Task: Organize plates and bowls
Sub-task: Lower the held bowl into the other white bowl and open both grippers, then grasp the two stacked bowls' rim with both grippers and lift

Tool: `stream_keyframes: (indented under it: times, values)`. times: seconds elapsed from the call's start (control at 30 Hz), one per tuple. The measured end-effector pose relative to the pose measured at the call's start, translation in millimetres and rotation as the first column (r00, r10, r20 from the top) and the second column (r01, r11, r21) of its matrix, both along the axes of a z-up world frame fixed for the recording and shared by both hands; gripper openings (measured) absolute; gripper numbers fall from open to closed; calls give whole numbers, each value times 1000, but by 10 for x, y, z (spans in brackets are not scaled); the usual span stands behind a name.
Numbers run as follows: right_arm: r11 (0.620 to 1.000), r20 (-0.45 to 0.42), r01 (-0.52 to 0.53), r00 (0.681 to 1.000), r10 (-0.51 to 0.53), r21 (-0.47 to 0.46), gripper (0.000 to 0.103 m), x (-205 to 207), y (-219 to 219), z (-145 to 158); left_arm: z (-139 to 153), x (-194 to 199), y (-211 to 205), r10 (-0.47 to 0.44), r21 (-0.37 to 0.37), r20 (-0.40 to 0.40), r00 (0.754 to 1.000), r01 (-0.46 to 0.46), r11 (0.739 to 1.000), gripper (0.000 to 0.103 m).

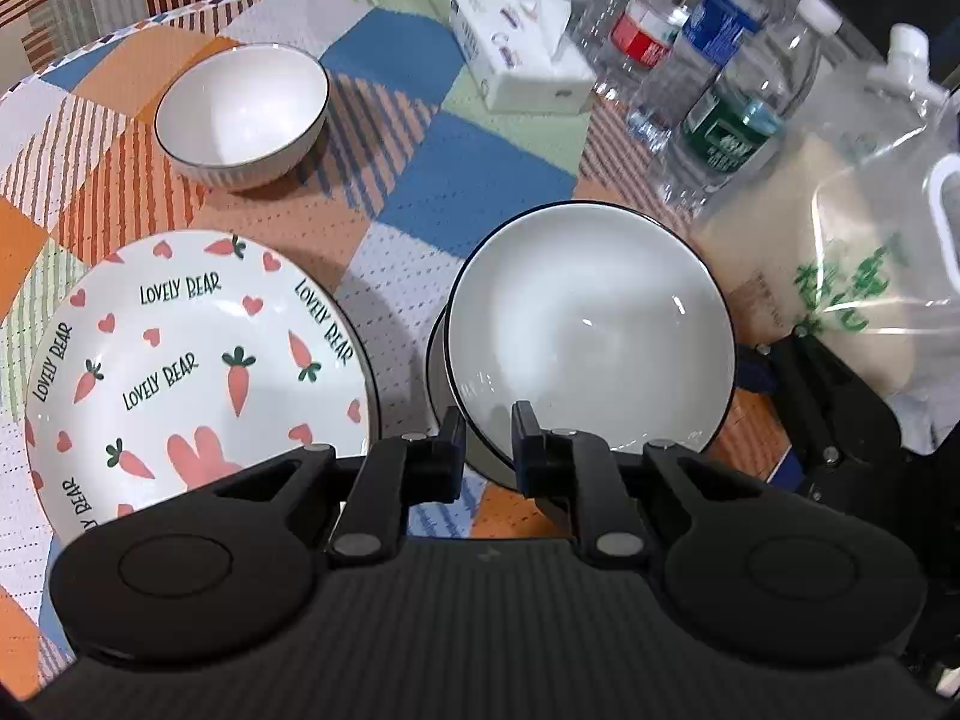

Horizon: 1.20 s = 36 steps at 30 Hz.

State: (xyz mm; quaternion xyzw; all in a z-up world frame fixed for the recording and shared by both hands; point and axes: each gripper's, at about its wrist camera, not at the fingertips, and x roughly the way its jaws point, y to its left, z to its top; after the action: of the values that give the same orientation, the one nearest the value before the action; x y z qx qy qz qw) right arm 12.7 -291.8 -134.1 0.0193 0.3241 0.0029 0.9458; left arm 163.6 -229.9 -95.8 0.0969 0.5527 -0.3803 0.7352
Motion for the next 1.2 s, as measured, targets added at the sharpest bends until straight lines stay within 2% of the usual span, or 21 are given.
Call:
stream_keyframes:
  times: [0.13,0.3,0.47,0.57,0.7,0.93,1.2]
  values:
    - [1000,-33,-8,999,9,16,98,10,10,-49,-72,-27,-50,-6,43,22,1000,5,999,14]
    - [999,-65,-12,998,15,46,97,7,-19,-85,-130,-75,-116,-27,89,92,995,19,996,14]
    - [1000,-65,-12,998,14,22,97,-12,12,-103,-198,-81,-124,-26,95,91,995,18,995,14]
    - [1000,-70,-6,997,7,22,96,-12,3,-98,-196,-125,-142,-36,104,117,992,24,994,15]
    - [1000,-91,7,996,-9,-29,96,16,30,-124,-199,-175,-175,-56,122,151,987,38,992,15]
    - [999,-93,23,995,-27,-46,94,-3,55,-82,-153,-122,-89,-23,75,113,993,14,997,16]
    - [996,-90,-13,996,5,-87,94,-91,185,194,88,49,143,25,-3,81,996,-25,1000,16]
